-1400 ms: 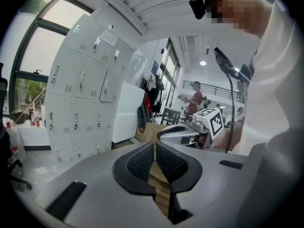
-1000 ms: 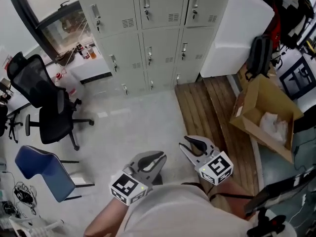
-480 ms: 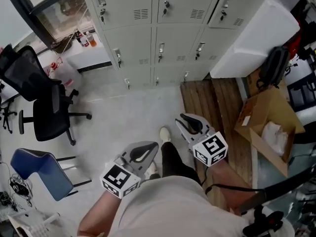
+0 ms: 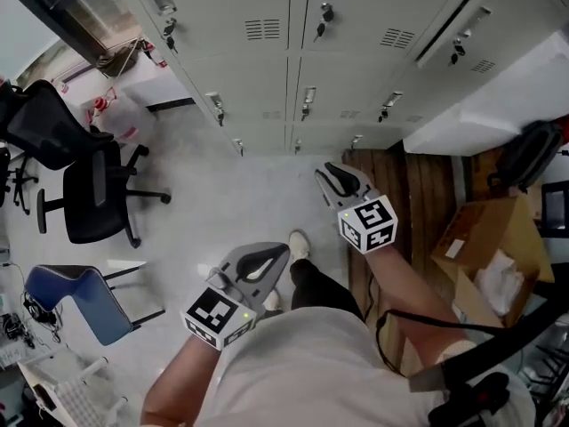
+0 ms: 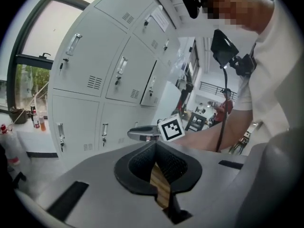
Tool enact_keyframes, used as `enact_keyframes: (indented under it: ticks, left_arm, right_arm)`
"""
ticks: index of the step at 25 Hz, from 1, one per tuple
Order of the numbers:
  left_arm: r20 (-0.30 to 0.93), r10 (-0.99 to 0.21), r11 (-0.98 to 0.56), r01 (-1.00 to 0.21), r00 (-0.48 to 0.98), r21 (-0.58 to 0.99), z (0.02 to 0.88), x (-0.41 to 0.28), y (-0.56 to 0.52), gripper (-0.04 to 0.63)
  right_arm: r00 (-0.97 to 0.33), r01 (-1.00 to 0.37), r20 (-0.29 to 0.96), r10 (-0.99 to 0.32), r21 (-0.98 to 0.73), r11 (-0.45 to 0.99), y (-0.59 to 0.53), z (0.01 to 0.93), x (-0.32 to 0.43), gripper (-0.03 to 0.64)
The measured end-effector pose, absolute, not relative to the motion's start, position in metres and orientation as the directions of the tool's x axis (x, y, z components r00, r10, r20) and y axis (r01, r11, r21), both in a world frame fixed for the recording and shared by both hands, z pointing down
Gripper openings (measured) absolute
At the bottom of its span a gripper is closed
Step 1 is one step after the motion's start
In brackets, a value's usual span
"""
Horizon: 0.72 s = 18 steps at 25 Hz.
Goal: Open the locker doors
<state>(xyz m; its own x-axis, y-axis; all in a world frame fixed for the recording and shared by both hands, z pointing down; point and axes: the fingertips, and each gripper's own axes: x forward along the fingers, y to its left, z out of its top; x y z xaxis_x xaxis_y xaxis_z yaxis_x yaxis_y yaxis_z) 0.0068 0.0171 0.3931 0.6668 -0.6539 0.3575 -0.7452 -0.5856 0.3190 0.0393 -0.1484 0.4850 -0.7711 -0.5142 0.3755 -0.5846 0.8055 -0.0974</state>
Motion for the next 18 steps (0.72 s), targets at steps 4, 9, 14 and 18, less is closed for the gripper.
enact_keyframes:
  ticks: [4, 9, 14, 18]
  left_arm:
    - [0.356, -0.683, -0.558, -0.77, 0.637, 0.309, 0.429, 0.006, -0.032, 0.011]
    - [0.386, -0.702, -0.496, -0.8, 0.599, 0.338, 0.488, 0.002, -0.06, 0.011]
    - [0.383, -0.723, -0.459, -0.814, 0.575, 0.355, 0.422, -0.006, -0.083, 0.011]
    - [0.388, -0.735, -0.433, -0.825, 0.556, 0.364, 0.431, -0.015, -0.097, 0.011]
  right_arm:
    - [-0.75, -0.617, 0.392, -0.533, -0.124, 0.777, -0.224, 0.551, 0.032, 0.075]
    - [-0.742, -0.624, 0.419, -0.523, -0.147, 0.768, -0.284, 0.642, 0.009, 0.08]
    - [-0.738, -0.621, 0.43, -0.521, -0.13, 0.773, -0.33, 0.597, -0.014, 0.094]
    - [-0.73, -0.626, 0.439, -0.524, -0.122, 0.77, -0.356, 0.615, -0.027, 0.101]
